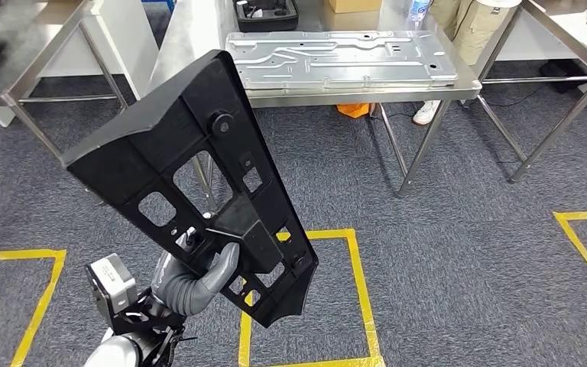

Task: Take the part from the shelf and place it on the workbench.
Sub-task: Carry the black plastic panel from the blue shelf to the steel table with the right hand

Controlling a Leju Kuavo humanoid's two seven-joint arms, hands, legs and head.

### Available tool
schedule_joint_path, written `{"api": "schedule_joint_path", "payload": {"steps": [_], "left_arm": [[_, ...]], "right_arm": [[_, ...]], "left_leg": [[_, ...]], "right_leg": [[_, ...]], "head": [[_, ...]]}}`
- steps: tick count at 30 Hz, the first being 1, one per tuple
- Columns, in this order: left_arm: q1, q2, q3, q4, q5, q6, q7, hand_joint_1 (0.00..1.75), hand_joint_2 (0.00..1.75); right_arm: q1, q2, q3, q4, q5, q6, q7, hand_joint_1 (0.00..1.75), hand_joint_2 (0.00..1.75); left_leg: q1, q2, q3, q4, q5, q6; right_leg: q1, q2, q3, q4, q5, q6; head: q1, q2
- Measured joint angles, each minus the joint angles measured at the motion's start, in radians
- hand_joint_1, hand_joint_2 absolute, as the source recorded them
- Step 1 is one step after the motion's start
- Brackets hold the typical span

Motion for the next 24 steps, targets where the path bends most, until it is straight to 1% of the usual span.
{"api": "schedule_joint_path", "payload": {"steps": [1, 3, 4, 5, 6, 8, 9, 10, 11, 12, 13, 14, 15, 16, 17, 19, 20, 21, 22, 23, 24], "left_arm": [[0.0, 0.0, 0.0, 0.0, 0.001, -0.001, 0.0, 1.75, 1.75], [-0.001, 0.0, 0.0, 0.0, 0.003, -0.001, 0.0, 1.75, 1.75], [-0.002, 0.0, 0.001, 0.0, 0.003, -0.001, 0.0, 1.75, 1.75], [-0.004, 0.0, 0.001, 0.0, 0.003, -0.002, -0.001, 1.75, 1.75], [-0.005, 0.0, 0.001, 0.0, 0.003, -0.003, -0.001, 1.75, 1.75], [-0.005, 0.0, 0.001, 0.0, 0.003, -0.005, -0.001, 1.75, 1.75], [-0.005, 0.0, 0.001, 0.0, 0.003, -0.006, -0.001, 1.75, 1.75], [-0.005, 0.0, 0.001, 0.0, 0.003, -0.006, -0.001, 1.75, 1.75], [-0.005, 0.0, 0.001, 0.0, 0.003, -0.006, -0.001, 1.75, 1.75], [-0.005, 0.0, 0.001, 0.0, 0.003, -0.006, -0.001, 1.75, 1.75], [-0.005, 0.0, 0.001, 0.0, 0.003, -0.006, -0.001, 1.75, 1.75], [-0.006, 0.0, 0.001, 0.0, 0.003, -0.006, -0.001, 1.75, 1.75], [-0.007, 0.0, 0.001, 0.0, 0.003, -0.006, -0.001, 1.75, 1.75], [-0.008, 0.0, 0.001, 0.0, 0.003, -0.006, -0.001, 1.75, 1.75], [-0.009, 0.0, 0.002, 0.0, 0.003, -0.006, -0.001, 1.75, 1.75], [-0.01, 0.0, 0.002, 0.0, 0.003, -0.006, -0.002, 1.75, 1.75], [-0.011, 0.0, 0.003, 0.0, 0.003, -0.006, -0.002, 1.75, 1.75], [-0.013, 0.0, 0.003, 0.0, 0.003, -0.006, -0.002, 1.75, 1.75], [-0.014, 0.0, 0.004, 0.0, 0.003, -0.006, -0.002, 1.75, 1.75], [-0.014, 0.0, 0.005, 0.0, 0.003, -0.006, -0.002, 1.75, 1.75], [-0.013, 0.0, 0.005, 0.0, 0.003, -0.006, -0.002, 1.75, 1.75]], "right_arm": [[0.0, 0.0, 0.0, 0.0, 0.0, -0.001, 0.0, 0.0, 0.0], [0.002, -0.002, 0.0, 0.0, 0.0, -0.002, 0.0, 0.0, 0.0], [0.003, -0.002, 0.0, 0.0, 0.0, -0.002, 0.0, 0.0, 0.0], [0.003, -0.003, 0.0, 0.0, 0.001, -0.002, 0.0, 0.0, 0.0], [0.002, -0.003, 0.0, 0.0, 0.001, -0.002, 0.0, 0.0, 0.0], [0.002, -0.002, 0.0, 0.0, 0.001, -0.002, 0.0, 0.0, 0.0], [0.003, -0.002, 0.0, 0.0, 0.001, -0.002, 0.0, 0.0, 0.0], [0.003, -0.003, 0.0, 0.0, 0.001, -0.002, 0.0, 0.0, 0.0], [0.004, -0.003, 0.0, 0.0, 0.001, -0.002, 0.0, 0.0, 0.0], [0.004, -0.003, 0.0, 0.0, 0.001, -0.002, 0.0, 0.0, 0.0], [0.003, -0.003, 0.0, 0.0, 0.001, -0.002, 0.0, 0.0, 0.0], [0.002, -0.003, 0.0, 0.0, 0.001, -0.002, 0.0, 0.0, 0.0], [0.001, -0.004, 0.0, 0.0, 0.002, -0.002, -0.001, 0.0, 0.0], [0.0, -0.004, 0.0, 0.0, 0.002, -0.002, -0.001, 0.0, 0.0], [-0.001, -0.004, 0.0, 0.0, 0.002, -0.002, -0.001, 0.0, 0.0], [0.0, -0.003, 0.0, 0.0, 0.002, -0.002, -0.001, 0.0, 0.0], [0.0, -0.003, 0.0, 0.0, 0.002, -0.002, -0.001, 0.0, 0.0], [-0.001, -0.003, 0.0, 0.0, 0.002, -0.002, -0.001, 0.0, 0.0], [-0.001, -0.003, 0.0, 0.0, 0.002, -0.003, -0.001, 0.0, 0.0], [-0.001, -0.003, 0.0, 0.0, 0.002, -0.003, -0.001, 0.0, 0.0], [-0.001, -0.003, 0.0, 0.0, 0.002, -0.003, -0.001, 0.0, 0.0]], "left_leg": [[-0.002, -0.002, 0.006, -0.015, 0.002, 0.005], [-0.003, -0.001, 0.007, -0.018, 0.006, 0.018], [-0.002, 0.0, 0.008, -0.019, 0.009, 0.024], [0.0, 0.002, 0.009, -0.021, 0.011, 0.029], [0.002, 0.003, 0.009, -0.022, 0.012, 0.034], [0.002, 0.005, 0.009, -0.022, 0.012, 0.038], [0.002, 0.006, 0.009, -0.022, 0.011, 0.038], [0.002, 0.006, 0.009, -0.022, 0.011, 0.038], [0.002, 0.006, 0.01, -0.022, 0.011, 0.038], [0.003, 0.006, 0.011, -0.022, 0.01, 0.037], [0.002, 0.006, 0.013, -0.022, 0.01, 0.036], [0.0, 0.006, 0.013, -0.021, 0.008, 0.033], [-0.002, 0.006, 0.013, -0.021, 0.007, 0.029], [-0.003, 0.006, 0.013, -0.021, 0.006, 0.024], [-0.004, 0.007, 0.012, -0.022, 0.006, 0.018], [-0.003, 0.008, 0.012, -0.02, 0.001, 0.006], [-0.002, 0.008, 0.005, -0.002, -0.013, 0.001], [-0.001, 0.007, -0.013, 0.039, -0.037, -0.003], [0.0, 0.007, -0.042, 0.103, -0.071, -0.006], [0.001, 0.007, -0.077, 0.179, -0.105, -0.008], [0.001, 0.006, -0.11, 0.245, -0.128, -0.009]], "right_leg": [[0.001, 0.002, -0.002, 0.0, 0.0, 0.004], [-0.001, 0.003, -0.003, 0.001, 0.0, 0.013], [-0.002, 0.0, -0.006, 0.009, -0.008, 0.017], [-0.003, -0.005, -0.016, 0.034, -0.025, 0.022], [-0.004, -0.01, -0.038, 0.084, -0.054, 0.026], [-0.006, -0.017, -0.105, 0.227, -0.119, 0.034], [-0.007, -0.017, -0.133, 0.286, -0.137, 0.037], [-0.008, -0.018, -0.144, 0.307, -0.136, 0.038], [-0.009, -0.019, -0.135, 0.287, -0.116, 0.039], [-0.011, -0.021, -0.106, 0.228, -0.083, 0.038], [-0.012, -0.025, -0.065, 0.146, -0.048, 0.037], [-0.01, -0.029, -0.03, 0.075, -0.023, 0.035], [-0.007, -0.032, -0.006, 0.026, -0.009, 0.031], [-0.004, -0.034, 0.005, 0.003, -0.006, 0.027], [-0.001, -0.032, 0.004, 0.002, -0.008, 0.022], [-0.003, -0.03, 0.004, -0.001, -0.005, 0.01], [-0.005, -0.03, 0.005, -0.004, -0.004, 0.003], [-0.008, -0.03, 0.007, -0.006, -0.002, -0.003], [-0.009, -0.03, 0.007, -0.006, -0.002, -0.006], [-0.008, -0.029, 0.007, -0.006, -0.002, -0.009], [-0.007, -0.029, 0.007, -0.006, -0.002, -0.01]], "head": [[0.001, 0.0], [0.001, 0.0], [0.001, 0.0], [0.002, 0.0], [0.003, 0.0], [0.005, 0.0], [0.005, 0.0], [0.005, 0.0], [0.005, 0.0], [0.005, 0.0], [0.005, 0.0], [0.005, 0.0], [0.005, 0.0], [0.005, 0.0], [0.005, 0.0], [0.005, 0.0], [0.004, 0.0], [0.003, 0.0], [0.002, 0.0], [0.0, 0.0], [0.0, 0.0]]}}
